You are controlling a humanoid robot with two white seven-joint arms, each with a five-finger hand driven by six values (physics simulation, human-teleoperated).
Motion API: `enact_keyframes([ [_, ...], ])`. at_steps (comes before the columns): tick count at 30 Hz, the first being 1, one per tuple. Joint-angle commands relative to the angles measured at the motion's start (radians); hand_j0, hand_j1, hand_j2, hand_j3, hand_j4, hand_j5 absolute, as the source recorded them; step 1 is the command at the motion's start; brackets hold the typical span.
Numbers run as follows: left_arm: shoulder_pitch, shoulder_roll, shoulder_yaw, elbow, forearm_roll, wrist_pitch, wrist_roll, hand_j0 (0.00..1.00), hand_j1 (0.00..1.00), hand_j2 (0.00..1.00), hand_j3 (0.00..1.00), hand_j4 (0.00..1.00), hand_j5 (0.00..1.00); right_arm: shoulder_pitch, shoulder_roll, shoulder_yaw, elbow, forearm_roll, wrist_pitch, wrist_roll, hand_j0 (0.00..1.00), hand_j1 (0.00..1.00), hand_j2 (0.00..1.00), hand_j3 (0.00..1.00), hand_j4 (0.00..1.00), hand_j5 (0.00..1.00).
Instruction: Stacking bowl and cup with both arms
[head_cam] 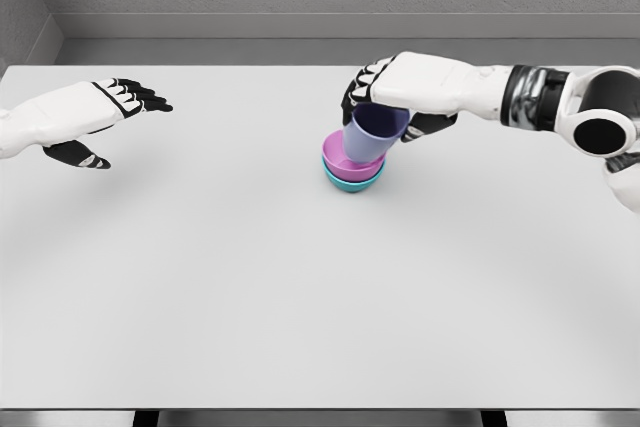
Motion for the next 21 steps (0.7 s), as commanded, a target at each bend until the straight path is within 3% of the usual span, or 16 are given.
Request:
enact_keyframes([
  [1, 0.000, 0.001, 0.001, 0.000, 0.006, 0.001, 0.001, 1.00, 1.00, 1.00, 1.00, 1.00, 1.00, 0.000, 0.002, 0.005, 0.011, -0.003, 0.001, -0.001, 0.62, 0.62, 0.62, 0.62, 0.62, 0.62],
  [21, 0.000, 0.001, 0.001, 0.000, 0.006, 0.001, 0.001, 1.00, 1.00, 1.00, 1.00, 1.00, 1.00, 0.000, 0.021, 0.022, 0.044, -0.003, 0.001, -0.001, 0.63, 0.63, 0.63, 0.63, 0.63, 0.63],
])
